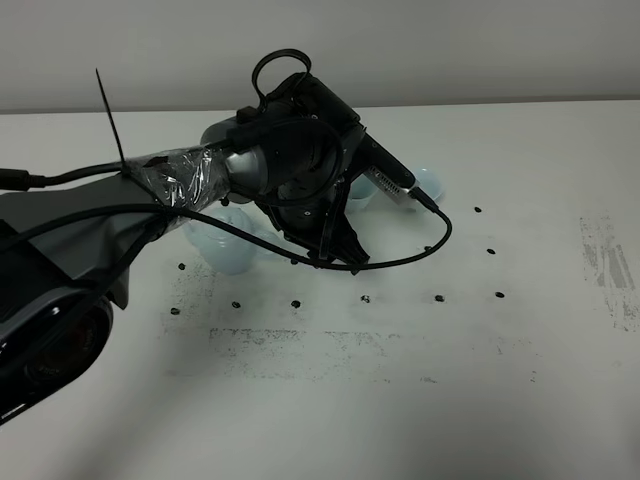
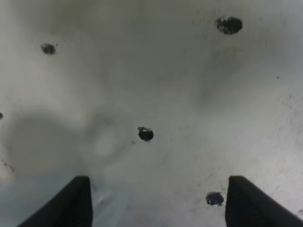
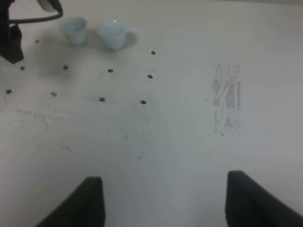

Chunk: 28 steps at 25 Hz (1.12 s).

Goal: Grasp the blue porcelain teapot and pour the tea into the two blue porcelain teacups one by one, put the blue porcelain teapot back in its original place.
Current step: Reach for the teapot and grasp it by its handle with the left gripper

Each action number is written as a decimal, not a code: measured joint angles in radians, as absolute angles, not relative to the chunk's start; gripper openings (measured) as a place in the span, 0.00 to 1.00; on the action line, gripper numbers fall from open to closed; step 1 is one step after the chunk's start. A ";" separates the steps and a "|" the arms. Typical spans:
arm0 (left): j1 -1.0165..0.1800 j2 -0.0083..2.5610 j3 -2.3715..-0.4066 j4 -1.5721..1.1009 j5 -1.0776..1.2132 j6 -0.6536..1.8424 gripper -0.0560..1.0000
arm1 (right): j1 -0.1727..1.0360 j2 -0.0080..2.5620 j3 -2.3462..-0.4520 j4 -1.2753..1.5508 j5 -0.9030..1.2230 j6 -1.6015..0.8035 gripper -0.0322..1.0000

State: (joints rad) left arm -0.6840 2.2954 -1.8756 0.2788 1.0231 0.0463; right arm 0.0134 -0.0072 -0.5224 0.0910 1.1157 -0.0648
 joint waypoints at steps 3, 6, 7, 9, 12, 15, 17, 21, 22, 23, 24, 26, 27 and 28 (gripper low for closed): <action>-0.684 2.320 -1.876 0.279 1.022 0.045 0.63 | 0.013 -0.007 -0.522 0.091 1.116 -0.065 0.58; -0.684 2.335 -1.876 0.279 1.017 0.044 0.61 | 0.013 -0.007 -0.522 0.091 1.116 -0.065 0.58; -0.684 2.337 -1.876 0.279 1.016 0.044 0.61 | 0.013 -0.007 -0.522 0.091 1.116 -0.065 0.58; -0.684 2.337 -1.876 0.279 1.015 0.044 0.61 | 0.013 -0.007 -0.522 0.091 1.116 -0.065 0.58; -0.684 2.337 -1.876 0.279 1.018 0.044 0.61 | 0.013 -0.007 -0.522 0.091 1.116 -0.065 0.58; -0.685 2.337 -1.876 0.279 1.038 0.029 0.61 | 0.013 -0.007 -0.522 0.091 1.116 -0.065 0.58; -0.685 2.337 -1.876 0.279 1.057 0.018 0.61 | 0.013 -0.007 -0.522 0.091 1.116 -0.065 0.58; -0.685 2.337 -1.876 0.279 1.091 0.008 0.61 | 0.013 -0.007 -0.522 0.091 1.116 -0.065 0.58; -0.685 2.337 -1.876 0.279 1.100 0.000 0.61 | 0.013 -0.007 -0.522 0.091 1.116 -0.065 0.58; -0.686 2.337 -1.876 0.279 1.110 0.000 0.61 | 0.013 -0.007 -0.522 0.091 1.116 -0.065 0.58; -0.686 2.337 -1.876 0.279 1.120 -0.005 0.61 | 0.013 -0.007 -0.522 0.091 1.116 -0.065 0.58; -0.686 2.337 -1.876 0.278 1.136 -0.008 0.61 | 0.013 -0.007 -0.522 0.091 1.116 -0.065 0.58; -0.686 2.337 -1.876 0.277 1.142 -0.009 0.61 | 0.013 -0.007 -0.522 0.091 1.116 -0.065 0.58; -0.686 2.337 -1.876 0.276 1.147 -0.009 0.61 | 0.013 -0.007 -0.522 0.091 1.116 -0.065 0.58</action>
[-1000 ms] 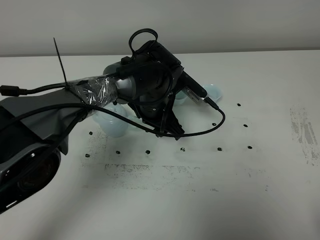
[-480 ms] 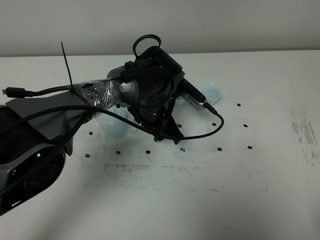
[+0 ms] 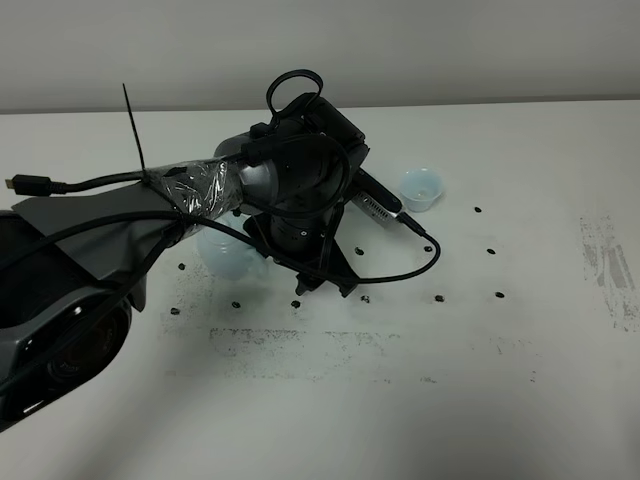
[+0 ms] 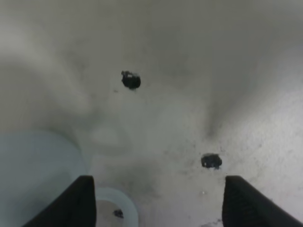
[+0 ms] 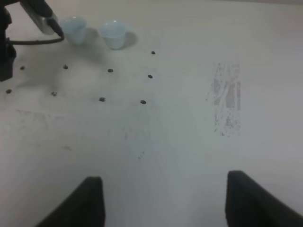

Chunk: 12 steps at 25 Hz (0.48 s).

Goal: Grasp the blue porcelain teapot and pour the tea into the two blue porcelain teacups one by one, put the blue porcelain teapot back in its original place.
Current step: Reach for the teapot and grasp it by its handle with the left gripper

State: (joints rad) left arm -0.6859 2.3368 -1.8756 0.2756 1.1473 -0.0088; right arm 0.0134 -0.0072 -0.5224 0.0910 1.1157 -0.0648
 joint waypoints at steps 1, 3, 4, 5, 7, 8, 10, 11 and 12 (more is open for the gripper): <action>-0.686 2.337 -1.876 0.275 1.155 -0.010 0.61 | 0.013 -0.007 -0.522 0.091 1.116 -0.065 0.58; -0.687 2.337 -1.876 0.267 1.173 -0.011 0.60 | 0.013 -0.007 -0.522 0.091 1.116 -0.065 0.58; -0.688 2.337 -1.876 0.262 1.181 -0.012 0.60 | 0.013 -0.007 -0.522 0.091 1.116 -0.065 0.58; -0.689 2.337 -1.876 0.258 1.188 -0.012 0.59 | 0.013 -0.007 -0.522 0.091 1.116 -0.065 0.58; -0.693 2.337 -1.876 0.255 1.191 -0.012 0.57 | 0.013 -0.007 -0.522 0.091 1.116 -0.065 0.58; -0.694 2.337 -1.876 0.255 1.191 -0.012 0.56 | 0.013 -0.007 -0.522 0.091 1.116 -0.065 0.58; -0.696 2.337 -1.876 0.254 1.191 -0.012 0.55 | 0.013 -0.007 -0.522 0.091 1.116 -0.065 0.58; -0.696 2.337 -1.876 0.254 1.191 -0.012 0.54 | 0.013 -0.007 -0.522 0.091 1.116 -0.065 0.58; -0.696 2.337 -1.876 0.254 1.191 -0.013 0.54 | 0.013 -0.007 -0.522 0.091 1.116 -0.065 0.58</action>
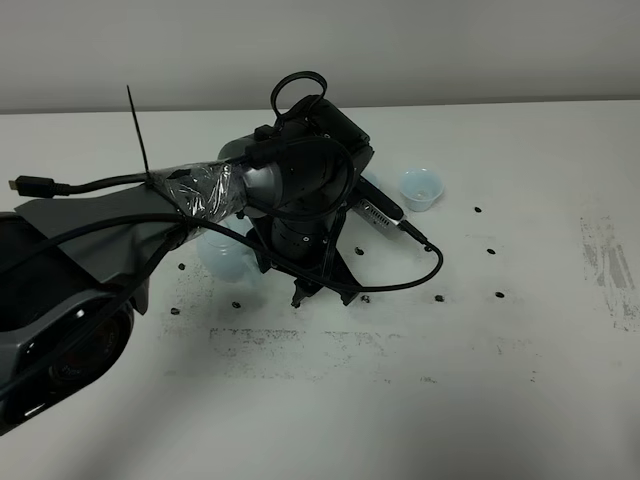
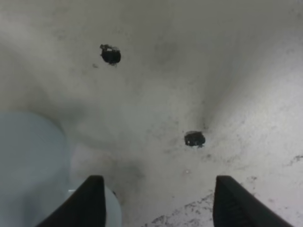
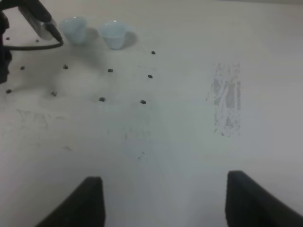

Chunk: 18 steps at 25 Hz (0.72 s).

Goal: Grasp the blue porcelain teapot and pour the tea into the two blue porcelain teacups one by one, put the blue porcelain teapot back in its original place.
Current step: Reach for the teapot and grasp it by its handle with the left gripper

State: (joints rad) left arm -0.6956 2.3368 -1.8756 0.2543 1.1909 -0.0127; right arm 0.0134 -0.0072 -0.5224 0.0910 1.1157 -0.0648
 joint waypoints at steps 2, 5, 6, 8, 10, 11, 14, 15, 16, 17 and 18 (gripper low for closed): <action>-0.696 2.337 -1.876 0.252 1.191 -0.013 0.53 | 0.013 -0.007 -0.522 0.091 1.116 -0.065 0.58; -0.704 2.337 -1.876 0.240 1.191 0.000 0.53 | 0.013 -0.007 -0.522 0.091 1.116 -0.065 0.58; -0.710 2.337 -1.876 0.227 1.191 0.017 0.53 | 0.013 -0.007 -0.522 0.091 1.116 -0.065 0.58; -0.720 2.336 -1.876 0.183 1.175 0.062 0.53 | 0.013 -0.007 -0.522 0.091 1.116 -0.065 0.58; -0.731 2.334 -1.876 0.137 1.148 0.120 0.53 | 0.013 -0.007 -0.522 0.091 1.116 -0.065 0.58; -0.737 2.333 -1.876 0.113 1.139 0.157 0.53 | 0.013 -0.007 -0.522 0.091 1.116 -0.065 0.58; -0.748 2.330 -1.876 0.075 1.134 0.261 0.53 | 0.013 -0.007 -0.522 0.091 1.116 -0.065 0.58; -0.750 2.329 -1.876 0.076 1.134 0.278 0.53 | 0.013 -0.007 -0.522 0.091 1.116 -0.065 0.58; -0.750 2.328 -1.876 0.082 1.138 0.284 0.53 | 0.013 -0.007 -0.522 0.091 1.116 -0.065 0.58; -0.750 2.326 -1.876 0.094 1.145 0.284 0.53 | 0.013 -0.007 -0.522 0.091 1.116 -0.065 0.58; -0.750 2.326 -1.876 0.106 1.160 0.280 0.53 | 0.013 -0.007 -0.522 0.091 1.116 -0.065 0.58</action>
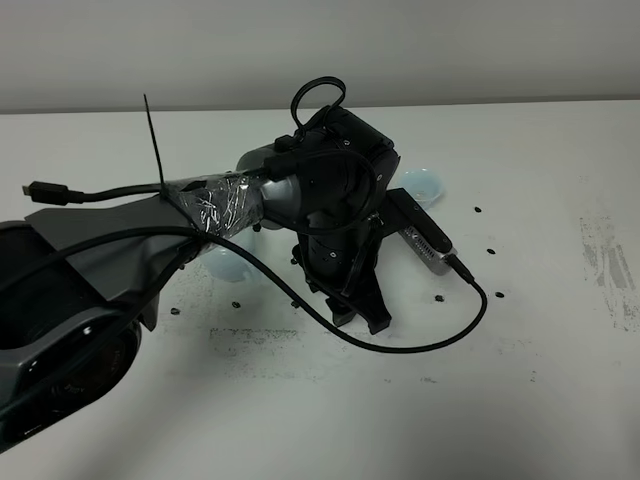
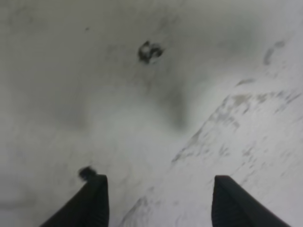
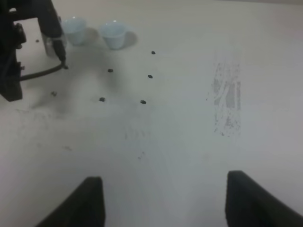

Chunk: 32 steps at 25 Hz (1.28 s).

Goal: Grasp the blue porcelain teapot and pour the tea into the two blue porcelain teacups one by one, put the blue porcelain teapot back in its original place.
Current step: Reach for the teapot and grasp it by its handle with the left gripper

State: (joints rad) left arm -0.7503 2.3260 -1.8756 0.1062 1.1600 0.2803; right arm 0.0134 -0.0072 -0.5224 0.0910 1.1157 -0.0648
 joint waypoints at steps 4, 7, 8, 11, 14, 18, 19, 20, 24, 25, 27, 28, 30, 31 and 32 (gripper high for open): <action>-0.754 2.326 -1.876 0.146 1.191 0.272 0.53 | 0.013 -0.007 -0.522 0.091 1.116 -0.065 0.58; -0.756 2.324 -1.876 0.146 1.191 0.246 0.53 | 0.013 -0.007 -0.522 0.091 1.116 -0.065 0.58; -0.757 2.319 -1.874 0.146 1.191 0.235 0.53 | 0.013 -0.007 -0.522 0.091 1.116 -0.065 0.58; -0.758 2.282 -1.821 0.146 1.191 0.224 0.53 | 0.013 -0.007 -0.522 0.091 1.116 -0.065 0.58; -0.758 2.208 -1.705 0.146 1.147 0.224 0.53 | 0.013 -0.007 -0.522 0.091 1.116 -0.065 0.58; -0.750 2.122 -1.567 0.146 0.945 0.224 0.53 | 0.013 -0.007 -0.522 0.091 1.116 -0.065 0.58; -0.749 2.118 -1.547 0.146 0.882 0.224 0.53 | 0.013 -0.007 -0.522 0.091 1.116 -0.065 0.58; -0.748 2.116 -1.535 0.148 0.822 0.224 0.53 | 0.013 -0.007 -0.522 0.091 1.116 -0.065 0.58; -0.747 2.123 -1.522 0.149 0.682 0.225 0.53 | 0.013 -0.007 -0.522 0.091 1.116 -0.065 0.58; -0.747 2.123 -1.522 0.151 0.661 0.225 0.53 | 0.013 -0.007 -0.522 0.091 1.116 -0.065 0.58; -0.746 2.123 -1.522 0.162 0.647 0.225 0.53 | 0.013 -0.007 -0.522 0.091 1.116 -0.065 0.58; -0.742 2.125 -1.522 0.177 0.647 0.225 0.53 | 0.013 -0.007 -0.522 0.091 1.116 -0.065 0.58; -0.738 2.136 -1.522 0.209 0.656 0.217 0.53 | 0.013 -0.007 -0.522 0.091 1.116 -0.065 0.58; -0.731 2.144 -1.522 0.230 0.666 0.209 0.53 | 0.013 -0.007 -0.522 0.091 1.116 -0.065 0.58; -0.726 2.152 -1.522 0.246 0.679 0.202 0.53 | 0.013 -0.007 -0.522 0.091 1.116 -0.065 0.58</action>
